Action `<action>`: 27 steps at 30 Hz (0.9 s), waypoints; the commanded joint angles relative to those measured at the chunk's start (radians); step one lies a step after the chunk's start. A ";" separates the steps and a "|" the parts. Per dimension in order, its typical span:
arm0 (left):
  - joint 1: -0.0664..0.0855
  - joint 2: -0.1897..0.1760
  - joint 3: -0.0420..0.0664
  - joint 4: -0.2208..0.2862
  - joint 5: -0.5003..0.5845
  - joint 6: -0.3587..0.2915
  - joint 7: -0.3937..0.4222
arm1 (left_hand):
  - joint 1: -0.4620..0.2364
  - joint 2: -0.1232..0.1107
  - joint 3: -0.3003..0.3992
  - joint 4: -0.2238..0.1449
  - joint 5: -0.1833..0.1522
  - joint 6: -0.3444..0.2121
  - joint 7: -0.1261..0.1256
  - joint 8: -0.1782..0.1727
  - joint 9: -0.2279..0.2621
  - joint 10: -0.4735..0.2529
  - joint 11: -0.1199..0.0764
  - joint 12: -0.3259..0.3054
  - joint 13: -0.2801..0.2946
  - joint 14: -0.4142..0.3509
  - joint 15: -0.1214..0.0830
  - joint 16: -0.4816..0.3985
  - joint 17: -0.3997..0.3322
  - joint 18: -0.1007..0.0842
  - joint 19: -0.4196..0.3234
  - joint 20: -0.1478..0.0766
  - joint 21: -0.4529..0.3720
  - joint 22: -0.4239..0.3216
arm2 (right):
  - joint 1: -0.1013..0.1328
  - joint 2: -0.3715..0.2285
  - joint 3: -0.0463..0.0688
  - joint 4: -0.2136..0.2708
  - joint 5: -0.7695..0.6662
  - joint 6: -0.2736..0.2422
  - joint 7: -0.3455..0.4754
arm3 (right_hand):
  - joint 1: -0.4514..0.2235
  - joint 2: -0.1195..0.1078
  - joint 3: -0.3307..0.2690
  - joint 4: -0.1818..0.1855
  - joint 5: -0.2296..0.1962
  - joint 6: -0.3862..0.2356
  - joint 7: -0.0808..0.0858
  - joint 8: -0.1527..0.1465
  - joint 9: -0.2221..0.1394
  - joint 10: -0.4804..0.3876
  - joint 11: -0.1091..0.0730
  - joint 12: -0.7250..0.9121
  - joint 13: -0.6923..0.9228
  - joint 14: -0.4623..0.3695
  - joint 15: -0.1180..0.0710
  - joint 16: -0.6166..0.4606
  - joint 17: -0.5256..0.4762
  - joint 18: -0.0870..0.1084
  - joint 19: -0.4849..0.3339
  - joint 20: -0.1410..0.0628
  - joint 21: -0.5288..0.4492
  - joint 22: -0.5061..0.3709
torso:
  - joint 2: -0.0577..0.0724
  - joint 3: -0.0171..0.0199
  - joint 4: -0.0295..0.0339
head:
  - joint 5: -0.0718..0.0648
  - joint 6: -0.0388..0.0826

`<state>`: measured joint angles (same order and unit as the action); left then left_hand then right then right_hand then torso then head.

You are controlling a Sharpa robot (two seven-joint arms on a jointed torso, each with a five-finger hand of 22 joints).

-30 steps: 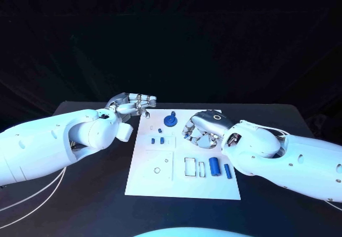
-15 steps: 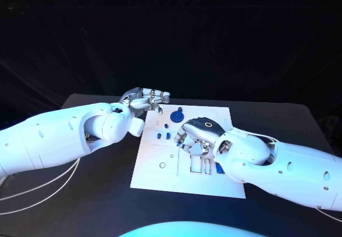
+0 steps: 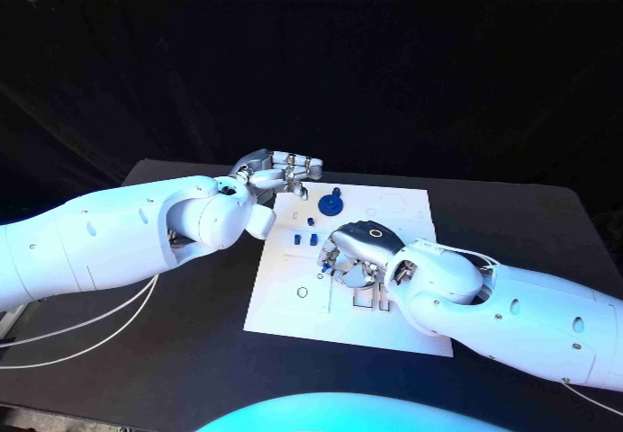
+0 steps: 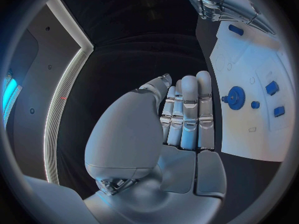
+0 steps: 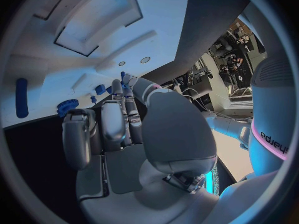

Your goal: Assemble the parts on the task board

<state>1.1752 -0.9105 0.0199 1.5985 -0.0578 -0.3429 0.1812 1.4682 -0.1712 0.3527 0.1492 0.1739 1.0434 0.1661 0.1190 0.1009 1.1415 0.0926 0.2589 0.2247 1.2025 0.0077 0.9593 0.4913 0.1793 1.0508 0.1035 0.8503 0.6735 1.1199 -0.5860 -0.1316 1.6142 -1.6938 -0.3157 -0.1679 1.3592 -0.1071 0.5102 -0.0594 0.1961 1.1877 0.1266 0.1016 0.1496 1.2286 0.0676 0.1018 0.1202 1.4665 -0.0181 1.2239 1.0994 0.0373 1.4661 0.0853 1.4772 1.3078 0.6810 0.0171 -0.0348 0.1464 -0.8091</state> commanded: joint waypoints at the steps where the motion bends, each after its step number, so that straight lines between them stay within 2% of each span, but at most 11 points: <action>1: 0.001 0.003 0.001 0.003 0.002 0.020 0.014 | 0.003 -0.003 -0.005 -0.001 -0.001 -0.003 0.004 0.000 -0.001 -0.009 0.000 0.000 0.001 0.001 0.008 -0.004 -0.001 0.005 0.007 0.003 -0.004 -0.001 | -0.005 0.007 -0.001 -0.005 -0.003 0.029 0.011 | 0.002 0.011 -0.004 0.000 0.003 0.005 -0.001 0.003 0.001 0.010 -0.008 -0.004 0.001 0.030 -0.003 0.003 -0.001 -0.013 0.051 0.000 0.002 0.212 | 0.000 -0.0005 -0.0015 | 0.006 -0.003; 12: 0.001 0.003 0.001 0.007 0.002 0.022 0.013 | 0.003 -0.003 -0.005 -0.001 -0.001 -0.003 0.004 0.000 -0.001 -0.009 0.000 0.000 0.001 0.001 0.008 -0.004 -0.001 0.005 0.007 0.003 -0.004 -0.001 | -0.018 0.034 -0.003 -0.048 -0.002 0.034 0.008 | 0.001 0.011 -0.004 0.000 0.004 0.004 -0.001 0.003 0.001 0.010 -0.008 -0.004 0.001 0.030 -0.002 0.002 -0.001 -0.013 0.051 0.000 0.002 0.212 | 0.001 0.0003 0.0003 | 0.011 -0.006; 27: 0.001 0.001 0.001 0.008 0.002 0.026 0.009 | -0.002 -0.003 -0.009 0.002 -0.001 -0.004 0.004 0.000 -0.002 -0.010 0.001 0.001 0.002 0.000 0.009 -0.004 -0.001 0.005 0.007 0.004 -0.006 -0.002 | -0.028 0.049 -0.004 -0.060 -0.005 0.048 0.006 | 0.001 0.012 -0.005 0.000 0.005 0.004 -0.001 0.003 0.002 0.010 -0.008 -0.004 0.001 0.030 -0.002 0.003 0.000 -0.013 0.051 0.001 0.002 0.212 | 0.000 0.0002 -0.0009 | 0.016 -0.012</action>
<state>1.1757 -0.9105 0.0199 1.6035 -0.0577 -0.3363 0.1818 1.4682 -0.1712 0.3500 0.1519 0.1739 1.0435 0.1660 0.1190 0.1000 1.1379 0.0961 0.2589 0.2253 1.2024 0.0078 0.9593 0.4914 0.1794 1.0543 0.1070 0.8506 0.6726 1.0946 -0.5396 -0.1339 1.5543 -1.6926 -0.2944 -0.1664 1.3623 -0.1042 0.5100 -0.0594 0.1945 1.1843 0.1264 0.1009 0.1505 1.2348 0.0645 0.0940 0.1210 1.4665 -0.0181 1.2238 1.0994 0.0373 1.4661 0.0854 1.4772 1.3075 0.6811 0.0174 -0.0357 0.1617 -0.8201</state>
